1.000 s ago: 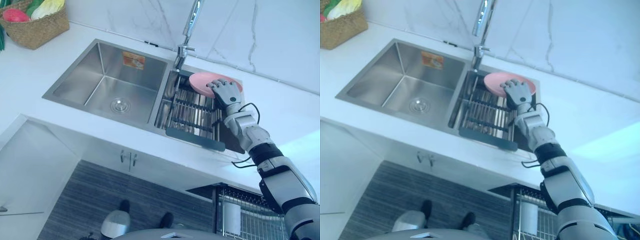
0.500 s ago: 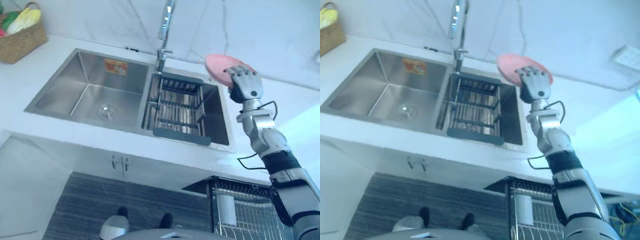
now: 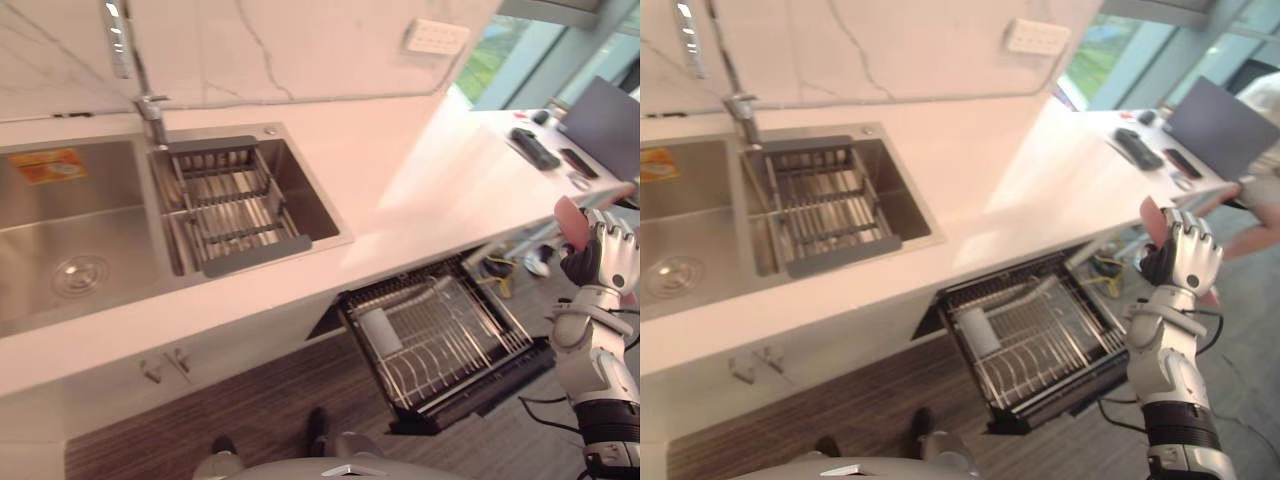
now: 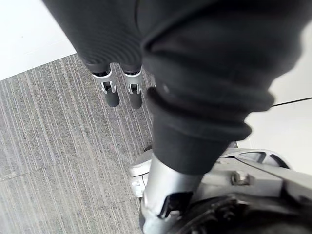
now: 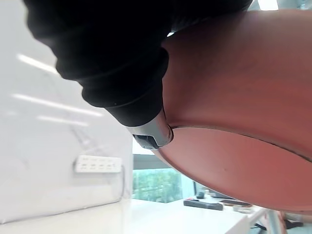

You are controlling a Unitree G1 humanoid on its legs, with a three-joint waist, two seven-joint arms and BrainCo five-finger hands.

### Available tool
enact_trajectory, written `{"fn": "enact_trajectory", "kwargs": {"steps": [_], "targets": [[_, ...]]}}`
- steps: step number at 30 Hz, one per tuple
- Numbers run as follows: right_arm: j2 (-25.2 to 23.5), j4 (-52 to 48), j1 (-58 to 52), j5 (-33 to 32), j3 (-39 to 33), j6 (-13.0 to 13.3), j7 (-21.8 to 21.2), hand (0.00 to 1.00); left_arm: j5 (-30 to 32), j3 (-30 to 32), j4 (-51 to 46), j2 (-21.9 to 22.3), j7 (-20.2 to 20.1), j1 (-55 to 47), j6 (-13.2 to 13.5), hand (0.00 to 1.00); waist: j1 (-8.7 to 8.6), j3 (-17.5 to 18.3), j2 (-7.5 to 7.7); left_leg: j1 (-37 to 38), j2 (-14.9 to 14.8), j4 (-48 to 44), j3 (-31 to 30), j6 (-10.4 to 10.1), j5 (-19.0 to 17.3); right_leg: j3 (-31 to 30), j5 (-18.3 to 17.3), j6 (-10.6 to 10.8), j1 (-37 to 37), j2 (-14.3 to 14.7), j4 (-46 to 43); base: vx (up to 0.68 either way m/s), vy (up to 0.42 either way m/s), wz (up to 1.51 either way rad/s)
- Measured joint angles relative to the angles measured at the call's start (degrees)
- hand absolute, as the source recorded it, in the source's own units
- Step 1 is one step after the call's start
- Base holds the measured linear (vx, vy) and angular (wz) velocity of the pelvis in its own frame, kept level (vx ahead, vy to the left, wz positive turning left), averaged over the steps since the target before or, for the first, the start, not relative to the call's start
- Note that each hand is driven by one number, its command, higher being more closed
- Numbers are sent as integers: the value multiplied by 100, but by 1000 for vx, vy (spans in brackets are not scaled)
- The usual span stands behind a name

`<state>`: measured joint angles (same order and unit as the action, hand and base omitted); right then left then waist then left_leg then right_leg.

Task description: Walk over to the sink, pick up the cup, carry it to the dishwasher, place the cup inside the dishwasher, then close the dishwasher door

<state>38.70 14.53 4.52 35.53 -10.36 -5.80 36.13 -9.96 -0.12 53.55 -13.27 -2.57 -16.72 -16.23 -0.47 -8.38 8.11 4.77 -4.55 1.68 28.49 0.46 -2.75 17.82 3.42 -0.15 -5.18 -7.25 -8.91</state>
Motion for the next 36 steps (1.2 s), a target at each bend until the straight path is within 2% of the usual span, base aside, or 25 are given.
{"fn": "enact_trajectory", "kwargs": {"steps": [1, 2, 3, 5, 6, 10, 13, 15, 23, 31, 33, 36], "targets": [[-20, 65, 0, -49, 1, 29, 51, 100, -22, 4, 1, -40, 16, 18, -9, 0, 29, 29, 82, -86, 22, -159, 38, -42, -55, 23, -25, 82, 56, -50, 100, 130, -103, -47], [-26, 193, 68, -155, 6, 95, 186, 100, -135, 12, -2, -98, 77, 84, -13, 0, 132, 70, 232, -283, 48, -465, 87, -49, -113, 25, 5, 196, 73, -33, 498, 102, -130, -74], [-45, 285, 216, -198, 7, 117, 254, 100, -311, 22, -5, -73, 102, 176, -1, 0, 301, 35, 195, -492, 15, -713, -169, -65, -157, -28, 242, 219, 72, 45, 898, 83, -139, -82], [-162, 358, 395, -246, 22, 182, 395, 100, -417, 14, 4, 3, 142, 281, 5, 0, 350, -60, 74, -668, -33, -915, -195, -102, -217, -75, 475, 228, 105, 114, 1273, 25, -113, -55], [-385, 479, 496, -267, 74, 177, 419, 100, -565, 26, 3, 33, 205, 285, 57, 0, 357, -140, -39, -698, -66, -986, -202, -148, -255, -159, 533, 217, 94, 154, 1350, -2, -69, -30], [-773, 609, 445, -266, 87, 164, 401, 100, -688, 143, 2, 113, 238, 261, 165, 0, 394, -223, -123, -720, -103, -1135, -574, -187, -480, -299, 528, 223, 68, 250, 1353, -43, -15, -22], [-782, 672, 406, -265, 83, 157, 402, 100, -733, 242, 5, 114, 230, 258, 292, 0, 366, -343, -54, -839, -71, -1133, -613, -165, -472, -277, 468, 251, -31, 190, 1388, -82, 26, 1], [-798, 672, 405, -267, 83, 157, 398, 100, -749, 241, 5, 114, 230, 267, 321, 0, 366, -365, -69, -894, -41, -1128, -637, -146, -456, -215, 484, 270, -68, 140, 1392, -57, 46, 11], [-1111, 695, 542, -248, 138, 156, 184, 100, -750, 230, 4, 254, 210, 407, 429, 0, 387, -630, -373, -1009, 196, -1007, -987, -19, -252, 20, 619, 355, -105, -29, 1355, 15, 48, 15], [-1049, 1221, 1217, -266, 561, 151, 127, 100, -750, 206, 3, 263, 95, 573, 535, 0, 411, -1025, -469, -1221, 431, -851, -1200, 115, -84, 53, 761, 434, -325, -185, 1354, -42, 60, 10], [-899, 1497, 1449, -353, 595, 162, 119, 100, -751, 149, 0, 275, 93, 679, 537, 0, 415, -1176, -566, -1375, 510, -852, -1366, 166, -49, 171, 813, 447, -415, -252, 1354, -80, 59, 29], [-656, 1862, 1846, -600, 824, 168, 114, 100, -800, 112, -6, 274, 86, 792, 546, 0, 434, -1420, -628, -1512, 572, -857, -1424, 198, 18, 185, 896, 449, -523, -317, 1355, -88, 65, 14]]}}
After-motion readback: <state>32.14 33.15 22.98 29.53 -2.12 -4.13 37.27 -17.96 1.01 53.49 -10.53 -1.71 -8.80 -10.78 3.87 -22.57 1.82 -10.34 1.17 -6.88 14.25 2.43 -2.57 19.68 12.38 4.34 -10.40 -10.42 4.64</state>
